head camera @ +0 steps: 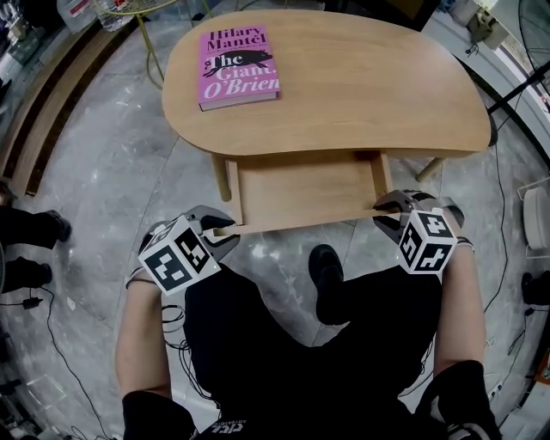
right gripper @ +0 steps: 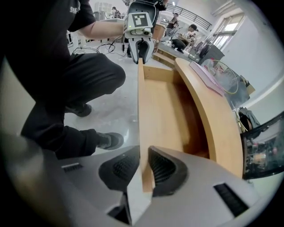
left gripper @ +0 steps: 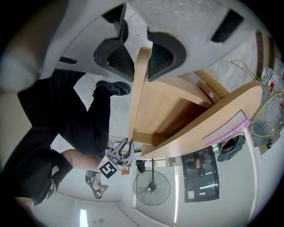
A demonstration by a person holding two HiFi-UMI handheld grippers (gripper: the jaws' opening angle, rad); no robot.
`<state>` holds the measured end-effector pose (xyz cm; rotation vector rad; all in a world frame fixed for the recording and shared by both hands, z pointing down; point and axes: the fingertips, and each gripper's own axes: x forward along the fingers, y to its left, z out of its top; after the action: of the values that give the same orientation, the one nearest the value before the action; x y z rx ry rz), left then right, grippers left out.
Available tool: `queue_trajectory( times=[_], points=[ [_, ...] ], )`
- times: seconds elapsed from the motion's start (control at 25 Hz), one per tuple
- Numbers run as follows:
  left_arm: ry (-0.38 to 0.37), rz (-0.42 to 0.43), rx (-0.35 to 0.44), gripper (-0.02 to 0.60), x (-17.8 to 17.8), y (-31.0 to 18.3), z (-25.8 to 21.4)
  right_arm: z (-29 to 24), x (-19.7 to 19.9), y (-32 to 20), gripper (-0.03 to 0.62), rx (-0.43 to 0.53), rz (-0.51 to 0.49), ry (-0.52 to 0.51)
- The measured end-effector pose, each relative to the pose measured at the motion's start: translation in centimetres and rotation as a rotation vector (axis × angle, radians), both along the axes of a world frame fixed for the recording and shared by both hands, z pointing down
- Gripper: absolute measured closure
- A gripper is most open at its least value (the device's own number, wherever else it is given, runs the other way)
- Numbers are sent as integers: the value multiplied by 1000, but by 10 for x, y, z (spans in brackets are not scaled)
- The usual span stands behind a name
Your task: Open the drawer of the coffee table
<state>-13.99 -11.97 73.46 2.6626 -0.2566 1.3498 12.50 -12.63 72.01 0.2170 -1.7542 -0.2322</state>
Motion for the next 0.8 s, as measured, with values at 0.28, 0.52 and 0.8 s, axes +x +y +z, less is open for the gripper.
queue_trajectory(
  times=[0.28,0.52,0.8],
  points=[
    [7,19,-28,480,3,10,0,3,2,7,520,-53,17,34],
    [-25,49,-24,486,2,12,1,10,-4,7,513,-67,-20,71],
    [-30,65,-30,486,2,14,2,9,-4,9,519,-77,-31,78]
  ],
)
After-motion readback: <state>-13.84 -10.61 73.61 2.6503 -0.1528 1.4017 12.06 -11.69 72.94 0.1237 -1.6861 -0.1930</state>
